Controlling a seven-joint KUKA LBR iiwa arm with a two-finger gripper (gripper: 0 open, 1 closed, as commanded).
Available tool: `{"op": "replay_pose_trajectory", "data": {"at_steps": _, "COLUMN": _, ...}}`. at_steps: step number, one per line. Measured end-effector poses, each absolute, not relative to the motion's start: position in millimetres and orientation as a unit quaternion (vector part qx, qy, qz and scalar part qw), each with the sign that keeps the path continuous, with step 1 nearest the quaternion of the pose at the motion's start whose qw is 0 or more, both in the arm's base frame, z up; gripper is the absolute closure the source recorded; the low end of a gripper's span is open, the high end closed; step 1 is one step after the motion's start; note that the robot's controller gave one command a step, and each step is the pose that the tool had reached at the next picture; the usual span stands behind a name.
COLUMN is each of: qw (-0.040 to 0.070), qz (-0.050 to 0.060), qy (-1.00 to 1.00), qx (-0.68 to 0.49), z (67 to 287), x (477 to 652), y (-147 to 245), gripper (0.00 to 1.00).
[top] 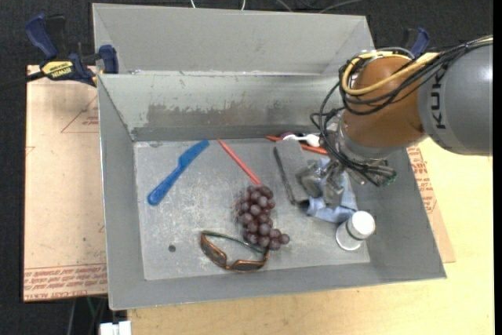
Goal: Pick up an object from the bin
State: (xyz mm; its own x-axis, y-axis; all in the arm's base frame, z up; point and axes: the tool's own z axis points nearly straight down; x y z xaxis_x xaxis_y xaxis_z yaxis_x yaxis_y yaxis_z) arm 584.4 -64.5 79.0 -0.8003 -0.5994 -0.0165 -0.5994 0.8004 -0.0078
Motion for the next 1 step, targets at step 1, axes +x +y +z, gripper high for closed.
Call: {"op": "replay_pose_trajectory", "data": {"at_steps": 1, "qw": 0.003, "qz": 0.001, "qy": 0.946, "qx": -0.324, "z": 92.1, "x": 595.7, "y": -61.9, "gripper": 1.0}}
